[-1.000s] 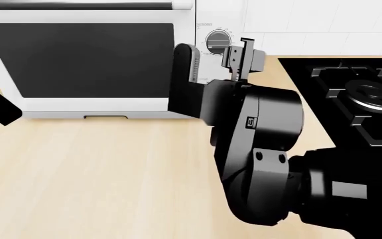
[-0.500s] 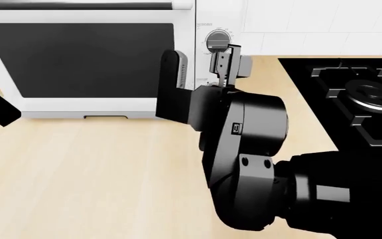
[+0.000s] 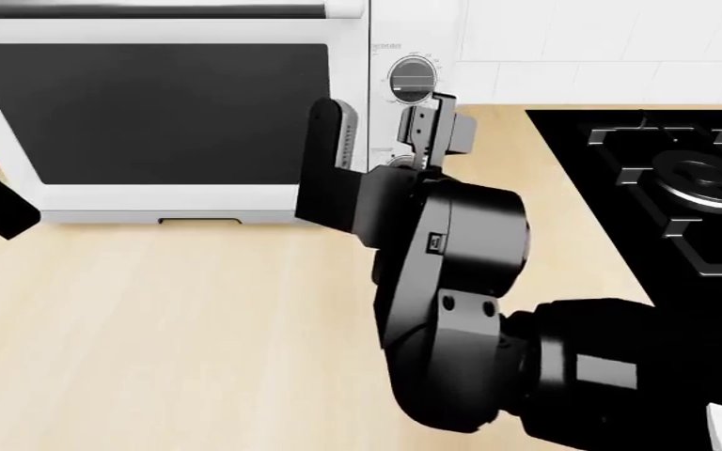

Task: Turn on the toaster oven by setting the timer.

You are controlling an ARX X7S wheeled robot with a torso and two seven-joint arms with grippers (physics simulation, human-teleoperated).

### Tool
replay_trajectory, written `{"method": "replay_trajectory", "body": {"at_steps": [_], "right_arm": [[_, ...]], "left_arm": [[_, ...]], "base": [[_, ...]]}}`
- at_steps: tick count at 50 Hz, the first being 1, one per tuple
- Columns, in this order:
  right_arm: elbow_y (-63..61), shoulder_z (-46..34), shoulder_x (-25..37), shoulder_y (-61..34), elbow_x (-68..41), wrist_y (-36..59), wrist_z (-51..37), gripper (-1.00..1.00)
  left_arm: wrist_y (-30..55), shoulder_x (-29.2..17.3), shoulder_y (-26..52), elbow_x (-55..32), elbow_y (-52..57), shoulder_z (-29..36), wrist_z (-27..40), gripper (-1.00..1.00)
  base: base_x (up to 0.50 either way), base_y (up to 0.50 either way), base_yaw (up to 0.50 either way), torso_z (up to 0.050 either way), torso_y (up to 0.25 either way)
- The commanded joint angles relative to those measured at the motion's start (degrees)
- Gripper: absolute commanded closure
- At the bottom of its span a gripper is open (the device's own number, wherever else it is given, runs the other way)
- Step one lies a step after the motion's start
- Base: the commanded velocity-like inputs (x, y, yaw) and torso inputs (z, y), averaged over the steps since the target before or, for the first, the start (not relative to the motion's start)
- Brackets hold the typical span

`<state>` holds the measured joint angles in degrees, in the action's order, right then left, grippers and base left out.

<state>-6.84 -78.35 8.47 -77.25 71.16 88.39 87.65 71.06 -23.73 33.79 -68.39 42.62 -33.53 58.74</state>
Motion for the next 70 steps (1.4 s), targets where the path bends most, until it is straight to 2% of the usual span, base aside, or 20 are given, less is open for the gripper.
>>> {"method": "replay_trajectory", "body": {"at_steps": [1, 14, 70], "right_arm": [[2.3, 1.6, -1.0, 1.7, 1.0, -0.8, -1.4, -1.0], [3.9, 1.8, -2.1, 3.1, 4.6, 0.1, 1.0, -1.0], [11.1, 8.5, -4.2, 6.0, 1.2, -6.5, -8.9, -1.0]], "left_arm": [[-0.4, -0.1, -0.3, -0.5, -0.2, -0.2, 0.4, -1.0], [-0.8, -0.2, -0.8, -1.1, -0.5, -0.4, 0.7, -1.0], [-2.9, -0.9, -2.2, -1.9, -1.3, -0.1, 1.6, -1.0]], "base": [[0.0, 0.0, 0.0, 0.0, 0.0], [0.0, 0.0, 0.0, 0.0, 0.0], [0.0, 0.0, 0.0, 0.0, 0.0]]}}
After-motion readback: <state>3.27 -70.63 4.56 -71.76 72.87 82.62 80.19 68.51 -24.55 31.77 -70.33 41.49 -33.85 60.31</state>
